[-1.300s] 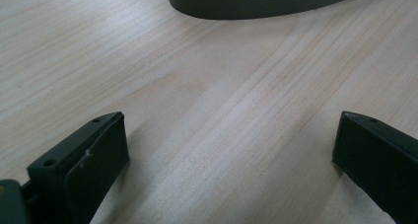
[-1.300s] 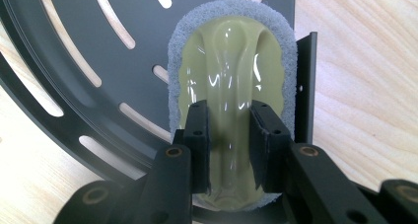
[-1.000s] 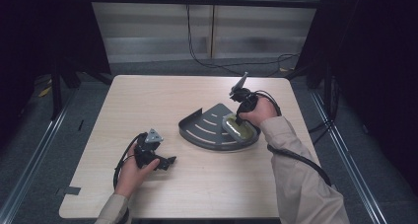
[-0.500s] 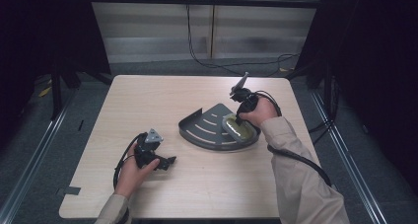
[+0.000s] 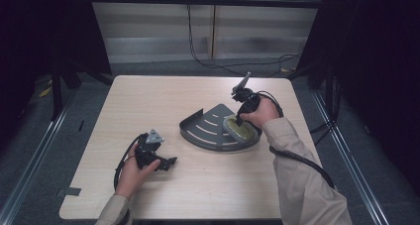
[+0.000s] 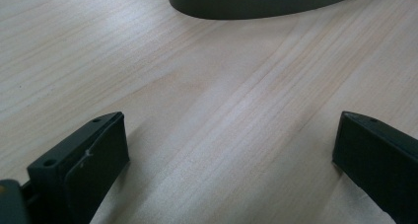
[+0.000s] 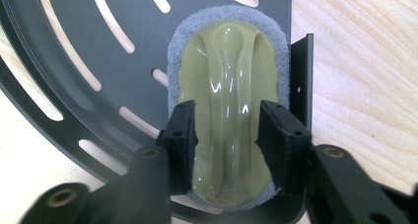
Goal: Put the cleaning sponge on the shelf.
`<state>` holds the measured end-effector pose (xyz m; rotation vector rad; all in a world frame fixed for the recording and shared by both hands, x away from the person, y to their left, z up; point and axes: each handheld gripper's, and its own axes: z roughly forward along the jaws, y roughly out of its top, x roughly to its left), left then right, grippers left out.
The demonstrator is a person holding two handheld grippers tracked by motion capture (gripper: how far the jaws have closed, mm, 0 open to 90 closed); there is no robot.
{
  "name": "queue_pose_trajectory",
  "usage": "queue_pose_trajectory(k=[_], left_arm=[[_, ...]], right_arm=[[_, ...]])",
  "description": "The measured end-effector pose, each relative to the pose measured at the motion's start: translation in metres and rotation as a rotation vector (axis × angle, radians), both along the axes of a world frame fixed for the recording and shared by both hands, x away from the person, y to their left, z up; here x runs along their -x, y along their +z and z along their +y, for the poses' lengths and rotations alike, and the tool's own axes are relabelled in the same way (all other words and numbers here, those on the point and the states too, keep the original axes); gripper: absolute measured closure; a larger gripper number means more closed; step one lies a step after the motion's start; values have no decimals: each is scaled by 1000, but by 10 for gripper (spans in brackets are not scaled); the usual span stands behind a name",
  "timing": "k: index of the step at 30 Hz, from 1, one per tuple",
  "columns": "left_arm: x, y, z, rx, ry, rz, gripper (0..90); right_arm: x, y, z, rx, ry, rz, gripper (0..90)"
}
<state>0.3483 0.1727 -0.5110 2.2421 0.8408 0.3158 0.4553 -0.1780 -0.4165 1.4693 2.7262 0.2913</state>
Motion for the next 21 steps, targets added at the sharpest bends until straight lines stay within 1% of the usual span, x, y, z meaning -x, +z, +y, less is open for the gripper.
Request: queue_pose_trajectory(k=[5, 7, 8, 11, 15, 17, 21], left_arm=[[0, 0, 0, 0, 0, 0, 0], [0, 0, 0, -1, -1, 0, 0], [0, 0, 0, 0, 0, 0, 0], [0, 0, 0, 0, 0, 0, 0], [0, 0, 0, -1, 0, 0, 0], [0, 0, 0, 0, 0, 0, 0], [0, 0, 0, 3, -1, 1, 0]], right_arm=[[2, 2, -1, 2, -7, -3, 494], [3, 2, -1, 5, -11, -10, 457], [3, 3, -2, -2, -15, -17, 442], [5, 3, -4, -7, -19, -20, 399], [9, 5, -7, -18, -10, -35, 359], [11, 6, -9, -13, -5, -38, 345], [16, 9, -13, -34, 0, -53, 315]])
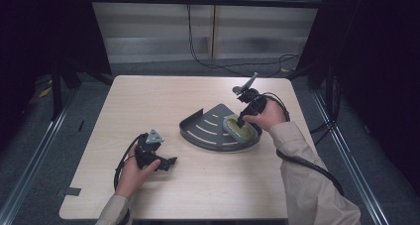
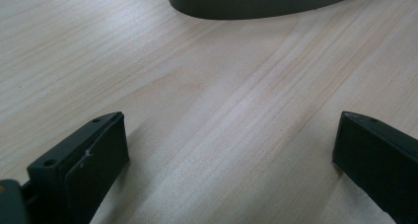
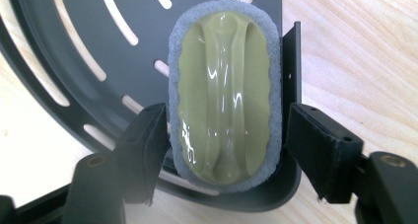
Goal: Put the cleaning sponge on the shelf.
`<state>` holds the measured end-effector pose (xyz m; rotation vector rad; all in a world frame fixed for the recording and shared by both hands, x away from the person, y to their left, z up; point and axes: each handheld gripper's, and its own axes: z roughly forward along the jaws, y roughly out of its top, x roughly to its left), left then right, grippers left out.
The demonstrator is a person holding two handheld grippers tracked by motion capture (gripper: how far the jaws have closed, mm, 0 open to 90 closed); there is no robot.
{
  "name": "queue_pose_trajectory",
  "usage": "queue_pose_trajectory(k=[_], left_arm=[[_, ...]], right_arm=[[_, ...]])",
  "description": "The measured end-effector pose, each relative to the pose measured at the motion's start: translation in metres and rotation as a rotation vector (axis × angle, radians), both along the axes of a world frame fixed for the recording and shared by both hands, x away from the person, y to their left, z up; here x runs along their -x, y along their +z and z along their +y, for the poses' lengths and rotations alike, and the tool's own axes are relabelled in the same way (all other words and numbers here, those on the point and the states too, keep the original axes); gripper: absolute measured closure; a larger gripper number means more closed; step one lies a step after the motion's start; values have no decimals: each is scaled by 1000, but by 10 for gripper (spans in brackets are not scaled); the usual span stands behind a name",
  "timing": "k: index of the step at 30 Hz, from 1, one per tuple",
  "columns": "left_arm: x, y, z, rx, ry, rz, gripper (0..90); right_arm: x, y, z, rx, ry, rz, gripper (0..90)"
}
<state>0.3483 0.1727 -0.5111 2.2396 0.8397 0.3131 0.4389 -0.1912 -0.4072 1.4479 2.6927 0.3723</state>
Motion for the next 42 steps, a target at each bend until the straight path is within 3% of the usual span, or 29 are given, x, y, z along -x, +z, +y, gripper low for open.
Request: queue_pose_trajectory(k=[13, 20, 29, 42], left_arm=[[0, 0, 0, 0, 4, -5, 0], [0, 0, 0, -1, 4, -5, 0], [0, 0, 0, -1, 4, -5, 0], [0, 0, 0, 3, 2, -1, 0]], right_arm=[[18, 4, -13, -7, 43, -25, 246], [26, 5, -16, 2, 55, -3, 215], [38, 11, -21, -7, 48, -17, 174], [55, 5, -36, -25, 58, 2, 148]])
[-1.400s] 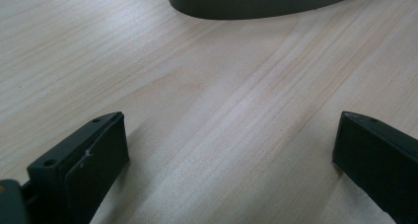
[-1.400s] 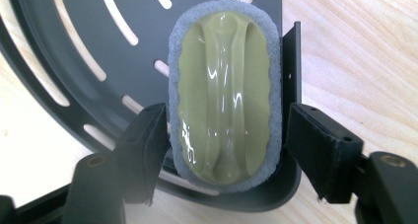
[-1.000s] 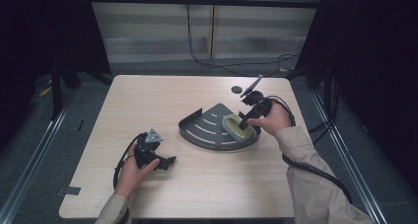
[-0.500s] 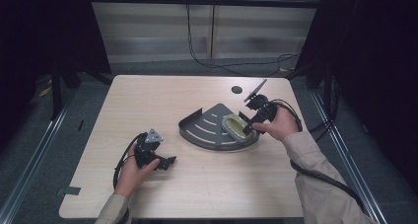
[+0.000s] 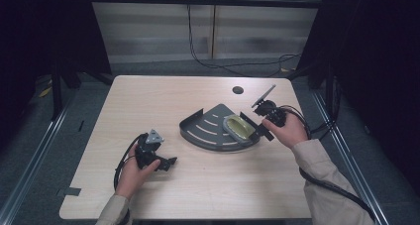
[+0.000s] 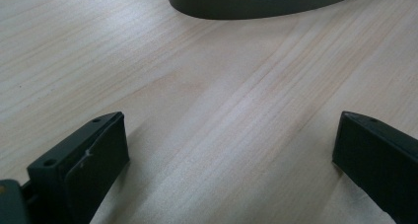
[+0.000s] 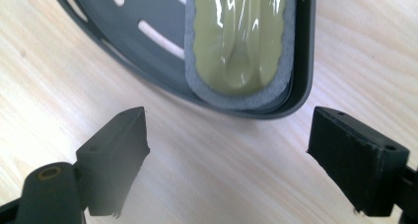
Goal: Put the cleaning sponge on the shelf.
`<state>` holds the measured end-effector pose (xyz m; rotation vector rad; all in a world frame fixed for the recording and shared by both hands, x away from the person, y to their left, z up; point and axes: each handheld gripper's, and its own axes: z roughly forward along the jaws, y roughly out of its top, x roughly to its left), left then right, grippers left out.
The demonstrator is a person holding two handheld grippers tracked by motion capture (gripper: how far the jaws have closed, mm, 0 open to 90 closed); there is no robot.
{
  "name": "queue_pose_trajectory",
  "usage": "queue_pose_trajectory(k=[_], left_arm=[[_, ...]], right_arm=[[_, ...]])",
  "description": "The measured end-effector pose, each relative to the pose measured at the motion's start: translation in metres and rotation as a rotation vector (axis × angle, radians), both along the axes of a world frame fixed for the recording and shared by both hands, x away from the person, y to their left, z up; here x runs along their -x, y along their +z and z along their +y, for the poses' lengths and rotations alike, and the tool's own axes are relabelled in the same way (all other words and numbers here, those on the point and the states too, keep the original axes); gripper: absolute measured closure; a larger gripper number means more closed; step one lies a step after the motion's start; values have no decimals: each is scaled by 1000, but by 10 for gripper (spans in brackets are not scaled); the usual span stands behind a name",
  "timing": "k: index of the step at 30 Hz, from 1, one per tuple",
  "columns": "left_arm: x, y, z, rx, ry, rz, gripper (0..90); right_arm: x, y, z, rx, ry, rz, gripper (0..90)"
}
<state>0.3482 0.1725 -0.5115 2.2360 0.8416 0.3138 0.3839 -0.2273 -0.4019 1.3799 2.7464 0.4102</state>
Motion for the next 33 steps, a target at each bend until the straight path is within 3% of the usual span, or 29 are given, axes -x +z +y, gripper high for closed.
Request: queue_pose_trajectory(k=[15, 24, 33], left_arm=[[0, 0, 0, -7, -4, -2, 0], [0, 0, 0, -8, -5, -3, 0], [0, 0, 0, -10, -3, -4, 0]], right_arm=[[23, -8, -12, -28, 27, 16, 150], [37, -16, -10, -14, 63, 27, 150], [50, -19, -17, -31, 55, 53, 150]])
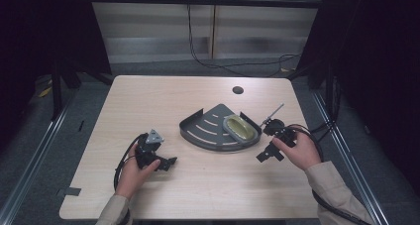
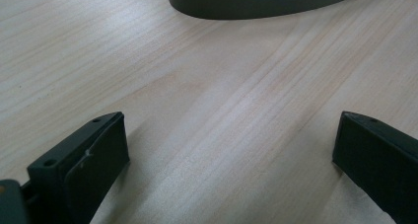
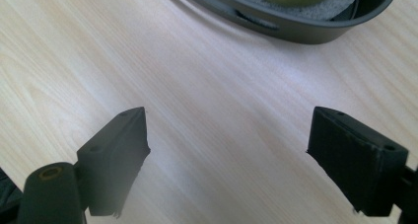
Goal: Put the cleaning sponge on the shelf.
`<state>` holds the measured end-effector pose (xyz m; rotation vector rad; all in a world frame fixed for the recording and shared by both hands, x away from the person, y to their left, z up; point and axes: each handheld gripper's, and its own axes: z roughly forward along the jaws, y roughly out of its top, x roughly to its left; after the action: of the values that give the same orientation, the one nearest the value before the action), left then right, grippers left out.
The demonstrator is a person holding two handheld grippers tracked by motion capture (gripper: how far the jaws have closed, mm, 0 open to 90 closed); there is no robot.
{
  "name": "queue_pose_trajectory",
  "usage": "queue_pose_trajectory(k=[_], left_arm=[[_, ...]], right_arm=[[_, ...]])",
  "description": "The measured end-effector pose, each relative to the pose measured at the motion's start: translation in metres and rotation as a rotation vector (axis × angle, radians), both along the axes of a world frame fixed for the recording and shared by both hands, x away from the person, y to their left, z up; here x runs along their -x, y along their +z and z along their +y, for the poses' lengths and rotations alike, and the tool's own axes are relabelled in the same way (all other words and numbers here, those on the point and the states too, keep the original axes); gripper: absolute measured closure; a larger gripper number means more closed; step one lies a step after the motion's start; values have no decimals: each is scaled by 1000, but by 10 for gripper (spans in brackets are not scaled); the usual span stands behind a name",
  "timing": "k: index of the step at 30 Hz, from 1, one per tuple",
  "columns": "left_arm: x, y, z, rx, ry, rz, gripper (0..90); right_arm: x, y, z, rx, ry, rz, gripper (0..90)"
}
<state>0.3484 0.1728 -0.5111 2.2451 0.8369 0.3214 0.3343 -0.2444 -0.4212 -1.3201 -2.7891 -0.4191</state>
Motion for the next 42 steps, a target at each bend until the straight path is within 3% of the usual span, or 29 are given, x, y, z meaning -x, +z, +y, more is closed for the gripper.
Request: queue_pose_trajectory(k=[22, 42], left_arm=[[0, 0, 0, 1, 1, 0, 0], [0, 0, 0, 3, -2, 1, 0]], right_arm=[[24, -29, -27, 8, -40, 20, 151], [36, -48, -44, -19, -66, 29, 151]])
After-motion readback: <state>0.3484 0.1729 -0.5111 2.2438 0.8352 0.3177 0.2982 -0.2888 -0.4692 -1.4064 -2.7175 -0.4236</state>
